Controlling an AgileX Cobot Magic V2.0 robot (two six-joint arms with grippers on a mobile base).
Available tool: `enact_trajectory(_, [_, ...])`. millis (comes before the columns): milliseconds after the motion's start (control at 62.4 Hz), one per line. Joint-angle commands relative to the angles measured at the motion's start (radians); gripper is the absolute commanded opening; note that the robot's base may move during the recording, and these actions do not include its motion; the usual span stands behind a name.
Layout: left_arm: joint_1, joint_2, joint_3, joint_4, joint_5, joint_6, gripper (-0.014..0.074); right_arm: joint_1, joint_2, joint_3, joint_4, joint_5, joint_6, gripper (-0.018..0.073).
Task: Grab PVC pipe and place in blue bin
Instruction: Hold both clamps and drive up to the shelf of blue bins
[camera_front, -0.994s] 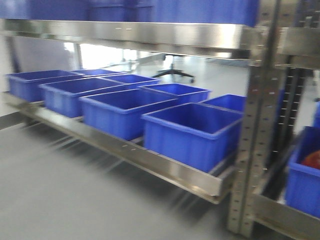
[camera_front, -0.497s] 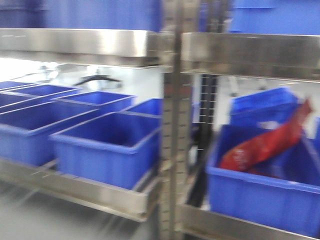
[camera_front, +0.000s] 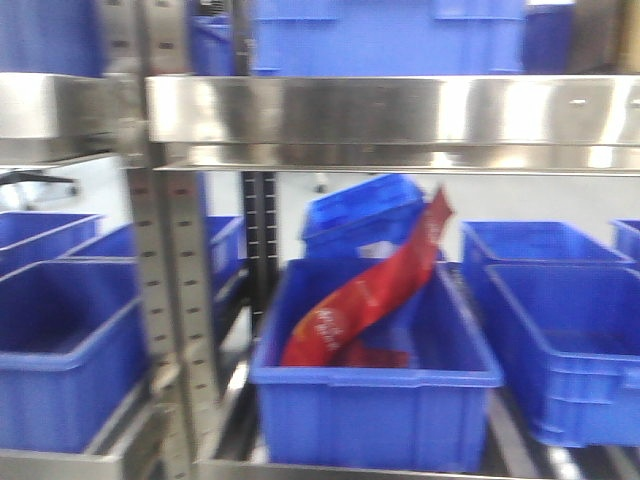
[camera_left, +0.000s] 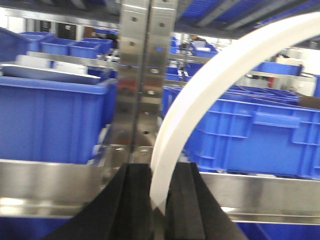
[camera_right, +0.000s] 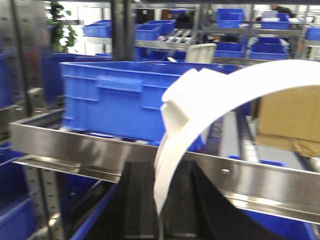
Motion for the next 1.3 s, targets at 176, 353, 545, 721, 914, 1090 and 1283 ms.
enact_trajectory(176, [0.005,-0.002,-0.002,0.000,-0.034,-0.007,-0.0111,-0.001,-0.003,0.000,-0.012,-0.023,-0.006,-0.0168])
enact_trajectory(353, [0.005,-0.002,-0.002,0.000,-0.034,-0.007,-0.0111,-0.001,-0.003,0.000,-0.012,-0.023,-0.006,-0.0168])
enact_trajectory(545, [0.005,-0.002,-0.002,0.000,-0.034,-0.007,-0.0111,-0.001,-0.003,0.000,-0.012,-0.023,-0.006,-0.0168])
enact_trajectory(721, [0.005,-0.002,-0.002,0.000,-0.034,-0.007,-0.0111,-0.001,-0.003,0.000,-0.012,-0.023,-0.006,-0.0168])
enact_trajectory(914, [0.005,-0.002,-0.002,0.000,-0.034,-0.007,-0.0111,-0.001,-0.003,0.000,-0.012,-0.023,-0.006,-0.0168])
enact_trajectory(1090, [0.005,-0.002,-0.002,0.000,-0.034,-0.007,-0.0111,-0.001,-0.003,0.000,-0.012,-0.023,-0.006,-0.0168])
enact_trajectory(1283, [0.005,-0.002,-0.002,0.000,-0.034,-0.007,-0.0111,-0.001,-0.003,0.000,-0.012,-0.023,-0.006,-0.0168])
